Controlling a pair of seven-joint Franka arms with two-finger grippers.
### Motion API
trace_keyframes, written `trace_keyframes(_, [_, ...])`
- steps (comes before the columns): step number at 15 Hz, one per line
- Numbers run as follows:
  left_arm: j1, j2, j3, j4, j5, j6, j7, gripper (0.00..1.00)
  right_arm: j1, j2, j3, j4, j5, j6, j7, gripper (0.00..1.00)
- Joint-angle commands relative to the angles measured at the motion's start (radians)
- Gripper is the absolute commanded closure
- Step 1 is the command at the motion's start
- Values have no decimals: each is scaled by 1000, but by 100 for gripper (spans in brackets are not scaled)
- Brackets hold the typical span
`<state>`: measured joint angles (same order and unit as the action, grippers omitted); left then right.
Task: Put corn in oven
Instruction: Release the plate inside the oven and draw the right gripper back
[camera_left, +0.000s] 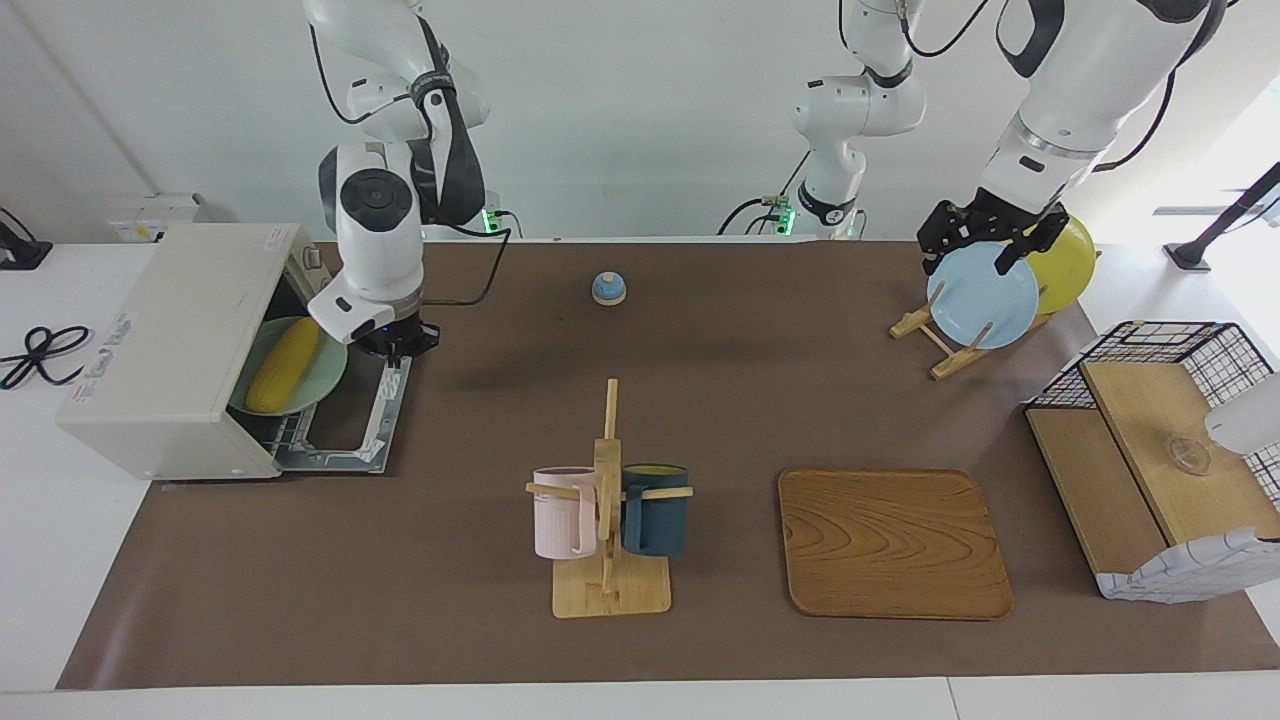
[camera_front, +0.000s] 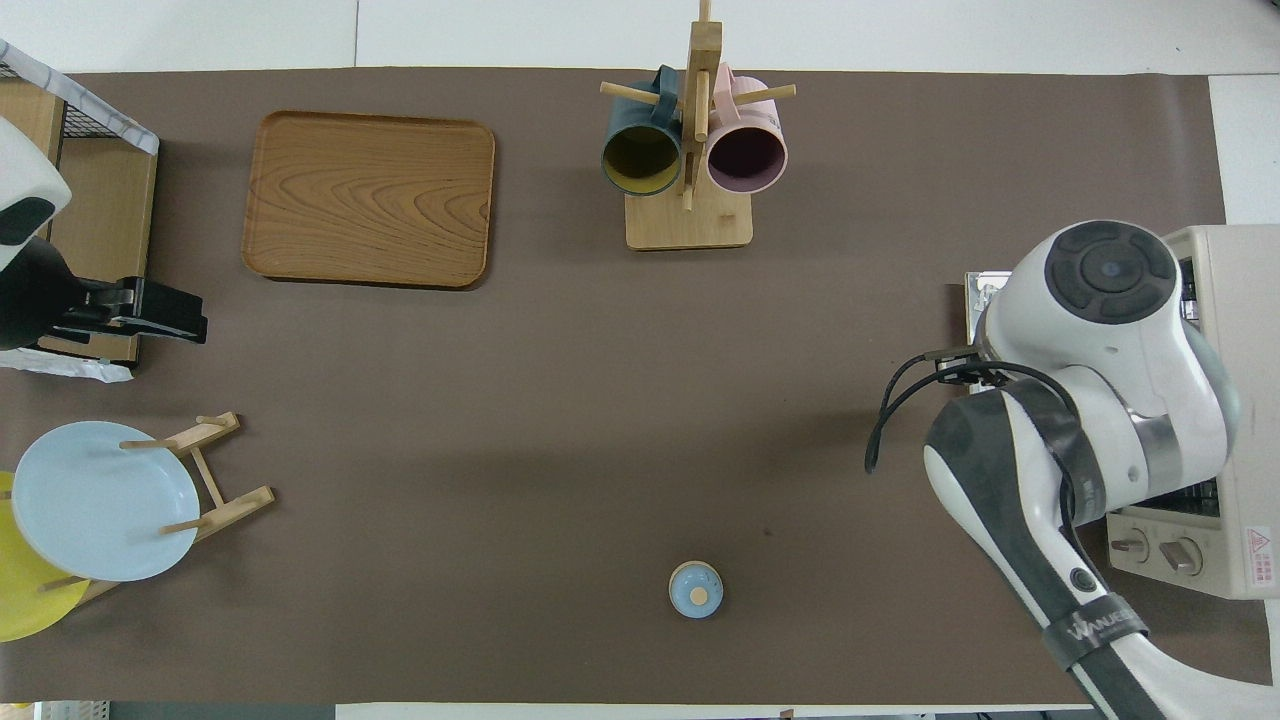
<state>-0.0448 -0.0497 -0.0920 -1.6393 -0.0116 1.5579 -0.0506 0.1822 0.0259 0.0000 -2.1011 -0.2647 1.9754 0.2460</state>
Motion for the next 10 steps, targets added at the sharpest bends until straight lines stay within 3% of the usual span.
trace_keyframes(1, [16,-13,-12,-8,13,-12,-2,0,3,-27,0,-112,9,104,36,100])
trace_keyframes(6, [16,-13,-12,-8,13,-12,-2,0,0,-43,-2,-270,6,238,127,100])
trace_keyframes(10, [16,-13,-11,-8,13,-12,-2,0,-4,-49,-2,-321,-4,252,159,100])
